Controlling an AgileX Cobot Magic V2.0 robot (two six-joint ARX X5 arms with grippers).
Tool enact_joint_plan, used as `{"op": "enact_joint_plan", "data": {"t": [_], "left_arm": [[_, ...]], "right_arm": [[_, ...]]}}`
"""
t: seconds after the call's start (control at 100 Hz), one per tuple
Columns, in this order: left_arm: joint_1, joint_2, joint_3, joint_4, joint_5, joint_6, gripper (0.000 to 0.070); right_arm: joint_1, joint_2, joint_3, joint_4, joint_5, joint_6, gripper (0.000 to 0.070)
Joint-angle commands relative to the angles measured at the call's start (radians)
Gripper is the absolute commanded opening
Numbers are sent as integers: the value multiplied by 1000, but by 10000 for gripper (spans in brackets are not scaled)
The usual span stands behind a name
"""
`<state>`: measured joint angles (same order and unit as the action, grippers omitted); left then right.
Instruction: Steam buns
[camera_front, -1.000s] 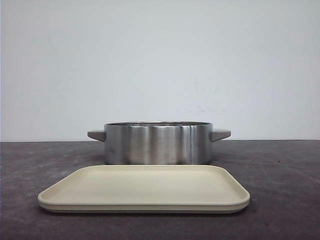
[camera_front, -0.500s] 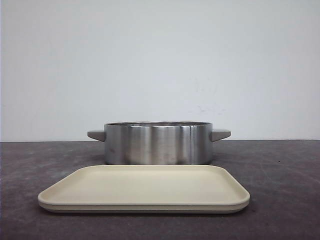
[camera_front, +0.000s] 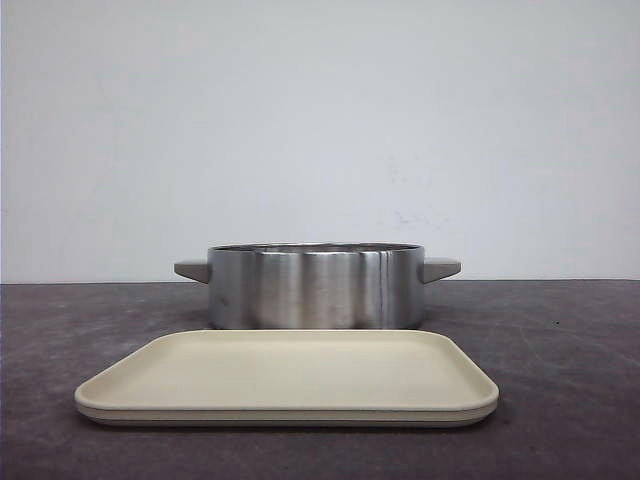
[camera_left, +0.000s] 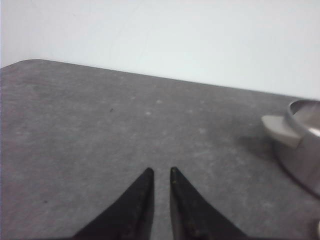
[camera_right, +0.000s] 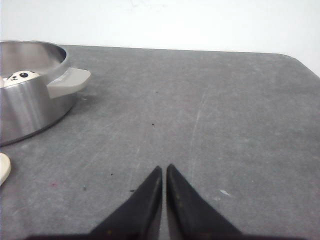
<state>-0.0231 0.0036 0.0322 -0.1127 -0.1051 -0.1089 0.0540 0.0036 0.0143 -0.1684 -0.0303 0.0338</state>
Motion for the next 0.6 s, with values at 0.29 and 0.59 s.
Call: {"op": "enact_joint_plan", "data": {"t": [0.29,0.59], "left_arm": [[5,-1,-19,-78,39,62,26],[20,-1,-19,-77,43,62,26]], "right_arm": [[2,0,-2,11,1,11,7],[2,0,-2,11,1,11,7]]}}
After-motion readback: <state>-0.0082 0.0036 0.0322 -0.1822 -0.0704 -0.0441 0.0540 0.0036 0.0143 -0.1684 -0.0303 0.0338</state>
